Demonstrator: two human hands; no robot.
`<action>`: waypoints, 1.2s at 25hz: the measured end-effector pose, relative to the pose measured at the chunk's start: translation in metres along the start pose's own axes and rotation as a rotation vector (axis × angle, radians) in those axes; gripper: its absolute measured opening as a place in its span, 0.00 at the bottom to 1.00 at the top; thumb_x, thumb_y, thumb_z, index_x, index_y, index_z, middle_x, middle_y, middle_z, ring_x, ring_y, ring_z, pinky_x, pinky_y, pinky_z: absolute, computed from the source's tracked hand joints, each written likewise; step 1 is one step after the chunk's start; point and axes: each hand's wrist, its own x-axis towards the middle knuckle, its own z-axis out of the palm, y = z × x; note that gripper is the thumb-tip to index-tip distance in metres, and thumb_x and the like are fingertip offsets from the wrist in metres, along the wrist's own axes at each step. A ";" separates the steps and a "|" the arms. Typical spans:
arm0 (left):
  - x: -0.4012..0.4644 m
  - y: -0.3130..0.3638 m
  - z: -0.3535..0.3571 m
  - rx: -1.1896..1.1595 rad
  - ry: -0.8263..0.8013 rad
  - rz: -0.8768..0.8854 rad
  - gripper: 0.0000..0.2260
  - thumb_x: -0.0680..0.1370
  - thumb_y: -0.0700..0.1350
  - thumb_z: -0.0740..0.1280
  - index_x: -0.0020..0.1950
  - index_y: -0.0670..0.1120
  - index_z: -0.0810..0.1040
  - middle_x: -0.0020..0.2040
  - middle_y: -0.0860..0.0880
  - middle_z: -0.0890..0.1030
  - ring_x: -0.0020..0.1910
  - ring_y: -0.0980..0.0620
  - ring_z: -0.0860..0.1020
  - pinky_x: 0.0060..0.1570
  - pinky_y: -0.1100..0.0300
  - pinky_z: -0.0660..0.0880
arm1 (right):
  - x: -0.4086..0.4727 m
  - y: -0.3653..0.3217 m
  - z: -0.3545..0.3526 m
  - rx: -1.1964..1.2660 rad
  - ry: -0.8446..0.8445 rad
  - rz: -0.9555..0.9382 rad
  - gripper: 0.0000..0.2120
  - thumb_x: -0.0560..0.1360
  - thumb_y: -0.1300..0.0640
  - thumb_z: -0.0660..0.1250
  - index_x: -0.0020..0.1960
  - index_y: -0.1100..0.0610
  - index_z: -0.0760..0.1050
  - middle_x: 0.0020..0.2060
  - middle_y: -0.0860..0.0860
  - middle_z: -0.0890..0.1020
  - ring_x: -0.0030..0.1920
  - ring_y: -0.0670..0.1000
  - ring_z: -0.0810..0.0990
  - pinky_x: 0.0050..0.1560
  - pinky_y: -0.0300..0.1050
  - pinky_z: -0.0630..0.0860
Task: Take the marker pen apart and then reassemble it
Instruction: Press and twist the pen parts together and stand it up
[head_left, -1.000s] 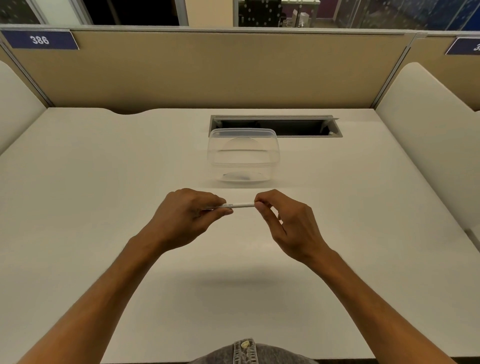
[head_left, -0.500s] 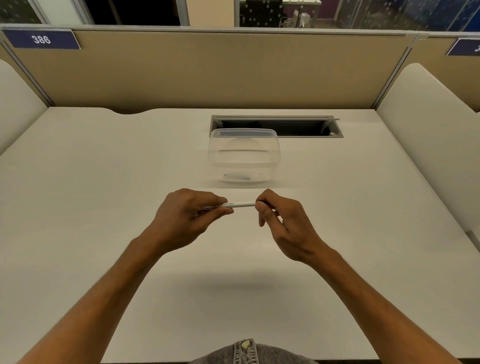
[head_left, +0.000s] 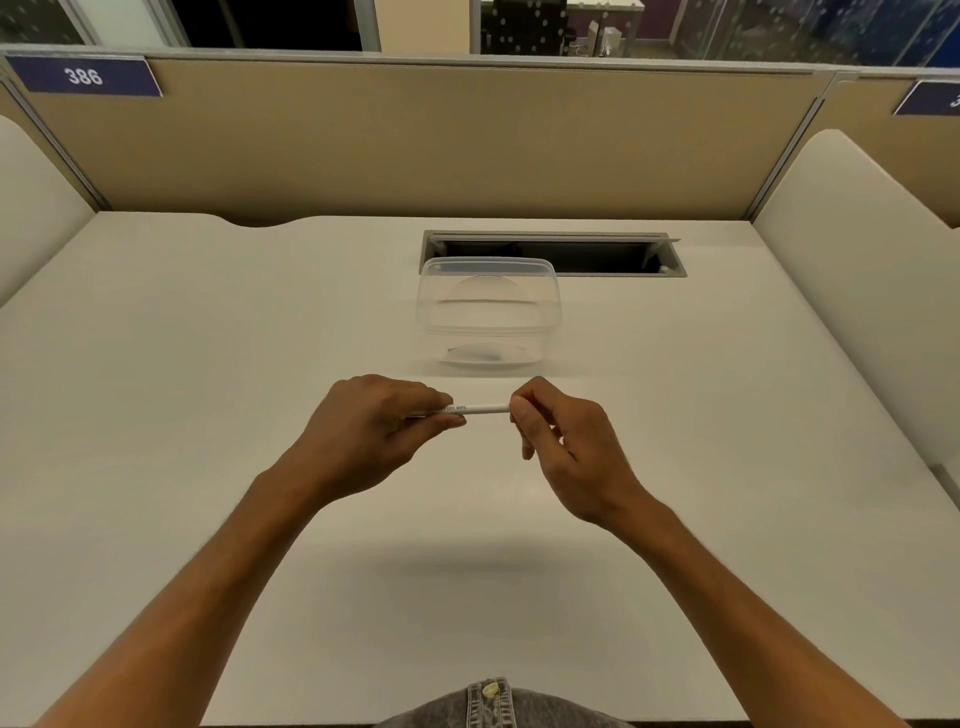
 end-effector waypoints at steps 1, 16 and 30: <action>0.000 -0.001 0.000 -0.040 -0.007 -0.026 0.15 0.76 0.59 0.62 0.46 0.52 0.83 0.30 0.52 0.79 0.27 0.51 0.71 0.27 0.54 0.70 | 0.000 0.001 -0.001 -0.098 0.025 -0.064 0.10 0.80 0.48 0.54 0.43 0.48 0.70 0.30 0.43 0.75 0.32 0.49 0.75 0.34 0.48 0.74; 0.000 0.011 -0.008 0.139 0.039 0.060 0.10 0.76 0.54 0.65 0.44 0.51 0.83 0.29 0.54 0.78 0.26 0.50 0.71 0.23 0.55 0.69 | 0.007 -0.006 -0.007 0.312 -0.135 0.196 0.18 0.80 0.55 0.57 0.31 0.54 0.66 0.25 0.51 0.69 0.26 0.48 0.69 0.33 0.40 0.66; -0.002 0.003 -0.002 -0.343 -0.116 -0.143 0.09 0.75 0.57 0.68 0.43 0.53 0.84 0.25 0.52 0.73 0.25 0.55 0.65 0.27 0.60 0.62 | 0.001 0.002 -0.018 -0.500 0.084 -0.455 0.14 0.81 0.54 0.55 0.44 0.59 0.76 0.34 0.51 0.76 0.29 0.52 0.71 0.24 0.45 0.66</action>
